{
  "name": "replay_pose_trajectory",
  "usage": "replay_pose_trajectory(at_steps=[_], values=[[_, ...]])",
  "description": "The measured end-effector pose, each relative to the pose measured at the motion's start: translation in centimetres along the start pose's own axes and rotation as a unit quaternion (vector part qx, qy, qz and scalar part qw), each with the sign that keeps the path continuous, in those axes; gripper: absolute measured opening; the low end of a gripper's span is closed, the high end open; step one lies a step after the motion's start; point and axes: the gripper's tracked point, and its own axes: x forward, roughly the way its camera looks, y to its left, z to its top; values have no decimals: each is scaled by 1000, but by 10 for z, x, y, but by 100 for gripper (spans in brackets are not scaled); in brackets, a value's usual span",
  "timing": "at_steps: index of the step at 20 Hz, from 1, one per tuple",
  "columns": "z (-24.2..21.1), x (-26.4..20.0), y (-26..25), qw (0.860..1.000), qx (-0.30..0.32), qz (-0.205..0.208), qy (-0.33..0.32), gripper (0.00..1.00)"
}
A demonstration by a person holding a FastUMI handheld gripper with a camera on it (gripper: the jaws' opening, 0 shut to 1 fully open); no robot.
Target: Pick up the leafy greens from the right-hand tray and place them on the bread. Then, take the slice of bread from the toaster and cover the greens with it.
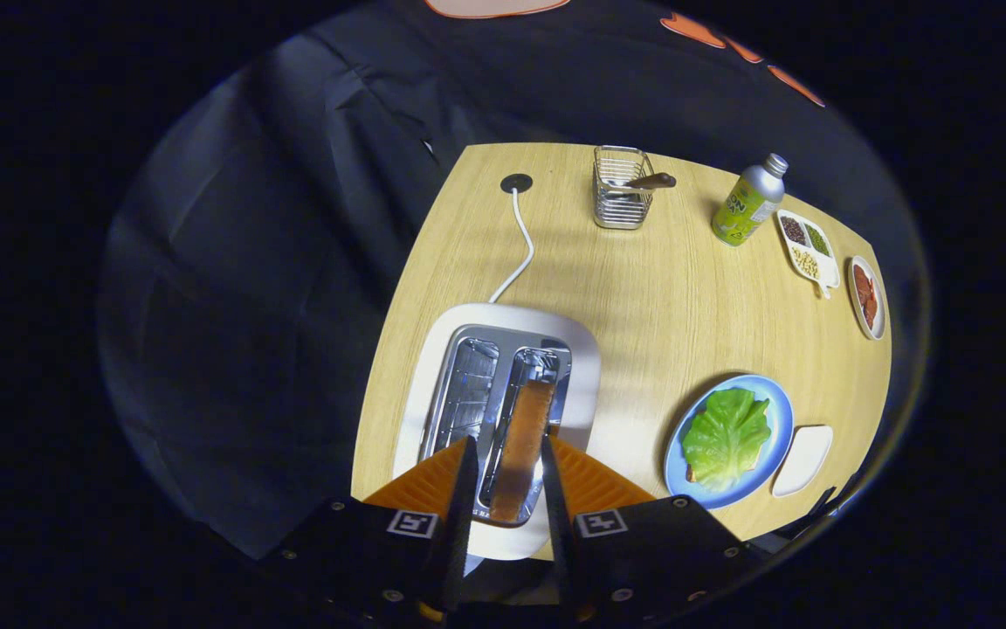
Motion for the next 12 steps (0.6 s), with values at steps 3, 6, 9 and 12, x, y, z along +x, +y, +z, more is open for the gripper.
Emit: replay_pose_trajectory(at_steps=[3, 6, 9, 12], values=[[-3, 7, -1, 1000, 23, 7, 7, 25], [-1, 7, -2, 999, 37, 18, -1, 16], [-1, -2, -2, 998, 43, 42, -11, 11], [3, -19, -6, 996, 53, 69, -27, 10]])
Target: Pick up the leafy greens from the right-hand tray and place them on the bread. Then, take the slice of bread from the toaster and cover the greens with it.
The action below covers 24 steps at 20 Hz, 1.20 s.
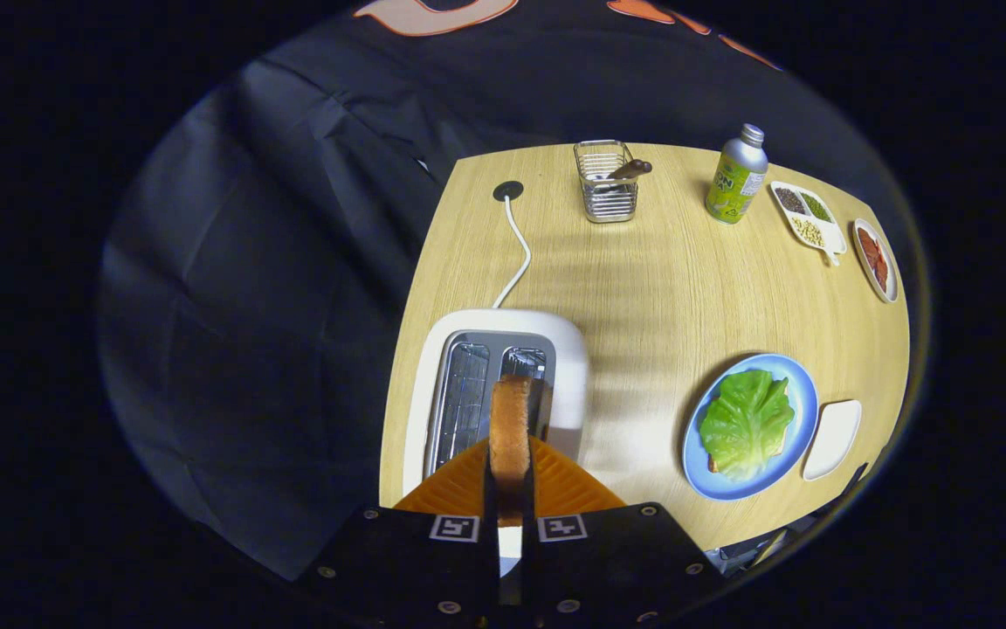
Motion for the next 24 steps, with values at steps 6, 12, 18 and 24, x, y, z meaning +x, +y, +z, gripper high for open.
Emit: replay_pose_trajectory(at_steps=[6, 12, 18, 24], values=[[7, -43, -14, 997, 16, 69, -28, 10], [13, -74, -67, 993, 44, 95, -61, 10], [11, -85, -126, 987, 78, 116, -75, 10], [-6, -71, -175, 985, 94, 133, -58, 10]])
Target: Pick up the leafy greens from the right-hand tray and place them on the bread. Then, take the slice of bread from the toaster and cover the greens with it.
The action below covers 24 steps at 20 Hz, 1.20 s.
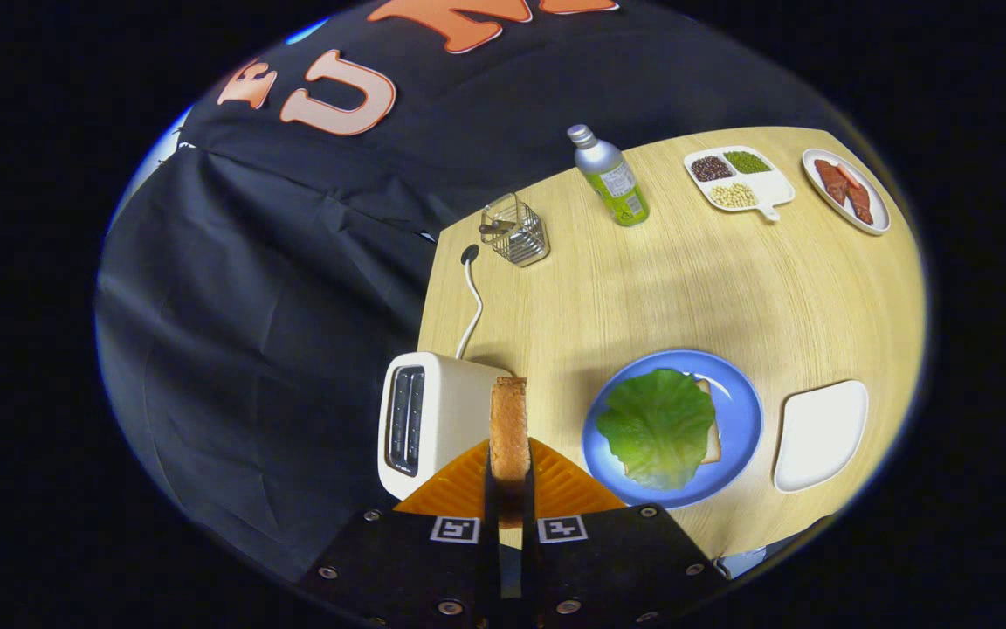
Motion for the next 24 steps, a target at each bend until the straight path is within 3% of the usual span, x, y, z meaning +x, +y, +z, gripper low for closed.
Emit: replay_pose_trajectory(at_steps=[10, 16, 24], values=[[-22, 31, -77, 999, 25, 26, 29, 10], [-36, 54, -99, 996, 52, 50, 48, 10], [-39, 65, -137, 996, 75, 20, 47, 12]])
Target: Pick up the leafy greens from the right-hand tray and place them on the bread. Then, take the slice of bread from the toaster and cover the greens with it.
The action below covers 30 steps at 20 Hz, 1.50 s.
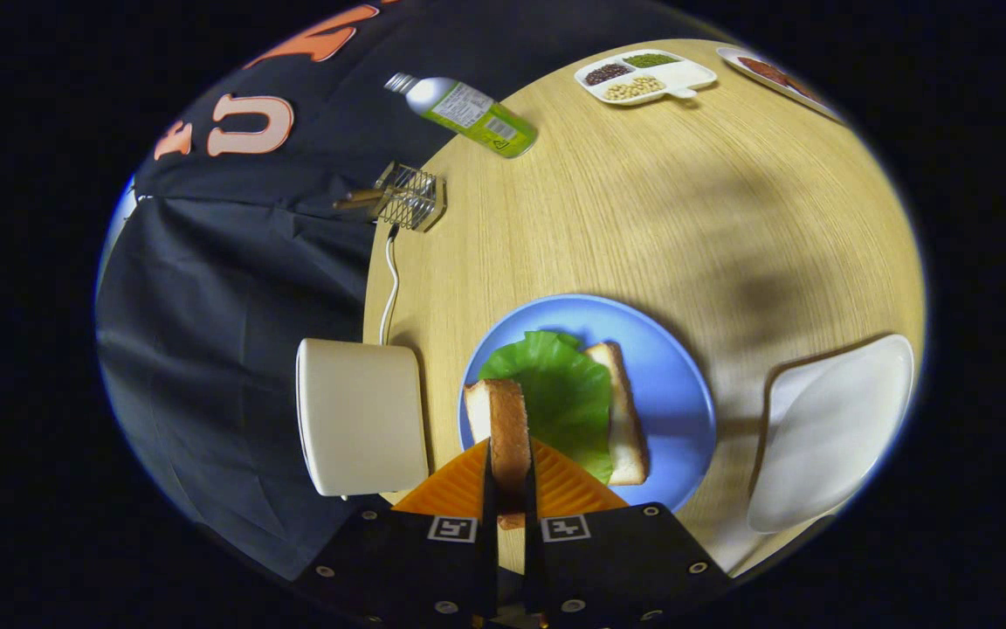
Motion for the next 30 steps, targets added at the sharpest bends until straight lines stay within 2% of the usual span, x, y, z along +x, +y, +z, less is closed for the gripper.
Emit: replay_pose_trajectory(at_steps=[3, 4, 8, 12, 16, 19, 22, 27, 30], values=[[8, 0, -10, 999, -5, -24, -20, 20], [11, -2, -13, 999, -6, -31, -30, 31], [25, -21, -13, 998, 5, -29, -63, 61], [45, -57, -15, 991, -21, -57, -115, 83], [72, -107, 0, 977, -76, -82, -183, 95], [96, -157, 20, 955, -127, -93, -253, 96], [114, -208, 44, 924, -173, -102, -325, 98], [132, -290, 80, 874, -213, -101, -425, 98], [139, -325, 93, 849, -227, -105, -465, 98]])
